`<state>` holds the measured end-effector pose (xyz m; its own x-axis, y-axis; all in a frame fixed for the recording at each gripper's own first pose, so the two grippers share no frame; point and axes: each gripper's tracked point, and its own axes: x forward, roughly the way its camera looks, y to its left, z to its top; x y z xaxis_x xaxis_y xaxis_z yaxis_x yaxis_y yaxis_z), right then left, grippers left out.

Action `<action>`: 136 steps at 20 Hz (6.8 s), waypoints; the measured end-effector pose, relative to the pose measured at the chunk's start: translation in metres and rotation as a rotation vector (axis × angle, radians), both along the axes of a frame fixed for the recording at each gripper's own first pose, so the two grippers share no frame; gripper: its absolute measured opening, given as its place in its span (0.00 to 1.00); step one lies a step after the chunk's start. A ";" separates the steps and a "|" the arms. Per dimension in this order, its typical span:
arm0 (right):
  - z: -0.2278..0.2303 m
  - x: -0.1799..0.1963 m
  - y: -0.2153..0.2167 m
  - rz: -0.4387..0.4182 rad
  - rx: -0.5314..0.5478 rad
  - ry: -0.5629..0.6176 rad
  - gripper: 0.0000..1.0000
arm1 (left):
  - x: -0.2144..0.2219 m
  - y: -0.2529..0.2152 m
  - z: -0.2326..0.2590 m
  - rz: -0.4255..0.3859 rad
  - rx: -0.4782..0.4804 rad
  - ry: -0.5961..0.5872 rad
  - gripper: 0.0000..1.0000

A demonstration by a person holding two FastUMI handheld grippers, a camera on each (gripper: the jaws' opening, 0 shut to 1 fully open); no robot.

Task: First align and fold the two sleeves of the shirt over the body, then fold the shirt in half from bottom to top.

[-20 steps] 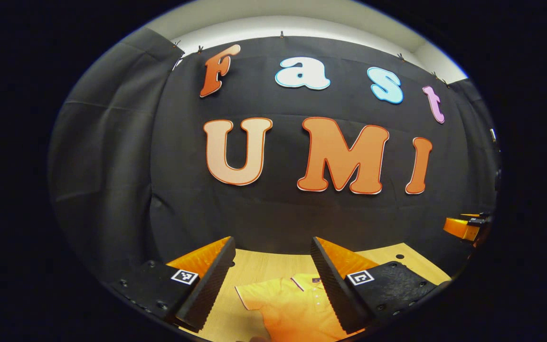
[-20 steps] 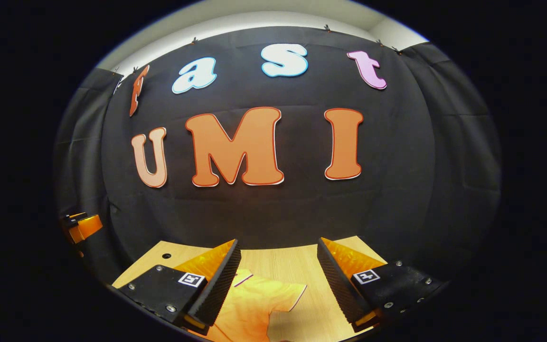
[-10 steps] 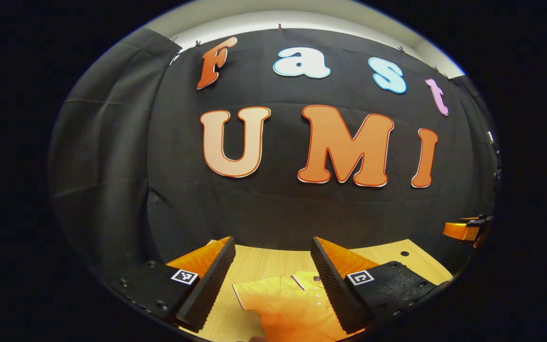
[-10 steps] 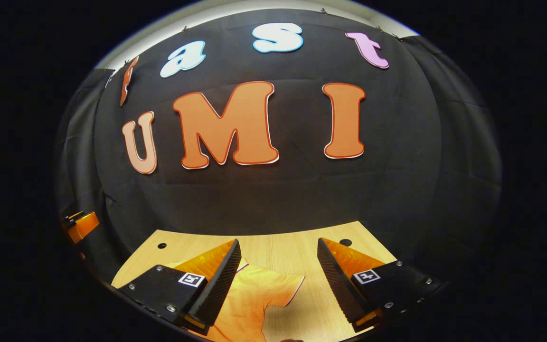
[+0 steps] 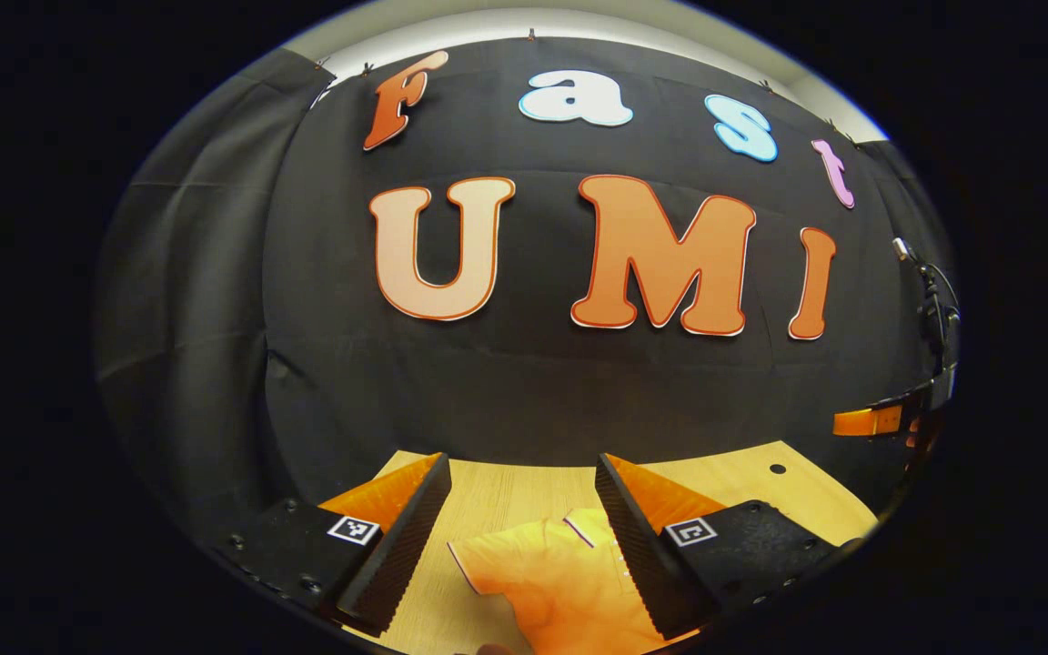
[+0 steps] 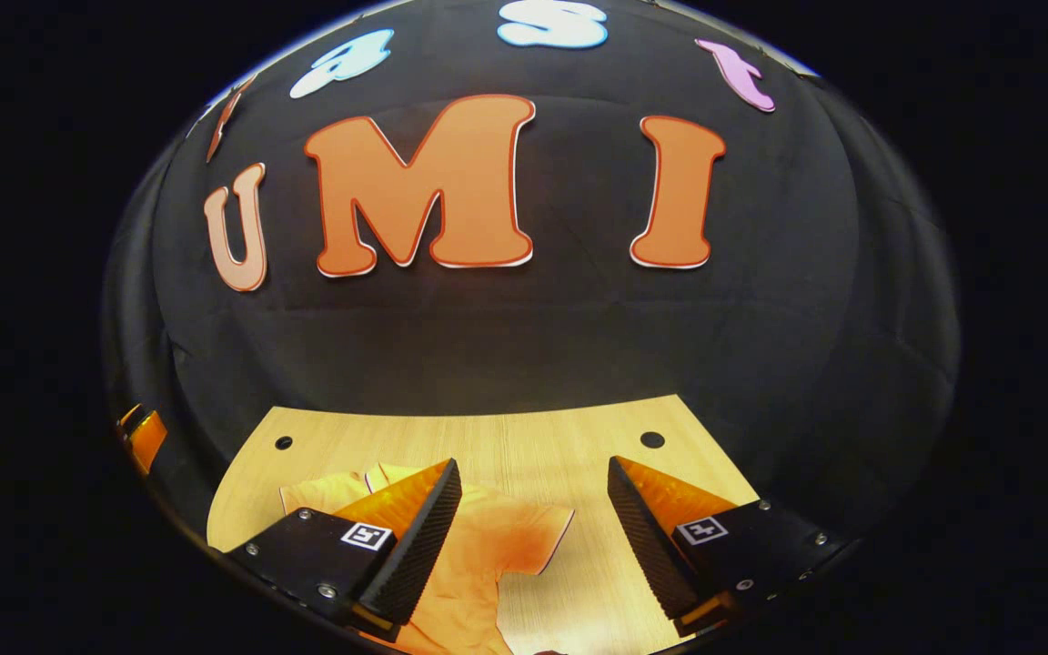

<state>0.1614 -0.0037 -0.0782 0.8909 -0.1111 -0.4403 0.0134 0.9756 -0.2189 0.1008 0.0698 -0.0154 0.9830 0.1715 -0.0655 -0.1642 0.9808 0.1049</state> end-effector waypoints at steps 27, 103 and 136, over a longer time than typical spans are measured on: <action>-0.263 0.057 -0.087 -0.337 0.009 0.692 0.99 | 0.033 0.056 -0.072 0.072 -0.010 0.182 0.98; -0.260 0.026 0.207 0.129 0.153 0.548 0.99 | -0.053 0.199 -0.084 0.172 -0.150 0.201 0.98; -0.084 0.006 0.044 0.178 0.194 0.207 0.99 | 0.127 0.146 -0.338 0.265 -0.382 1.023 0.99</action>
<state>0.1676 0.0408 -0.1627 0.7781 0.1418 -0.6120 -0.1866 0.9824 -0.0095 0.2277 0.2161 -0.3535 0.3724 0.1634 -0.9136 -0.3812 0.9244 0.0099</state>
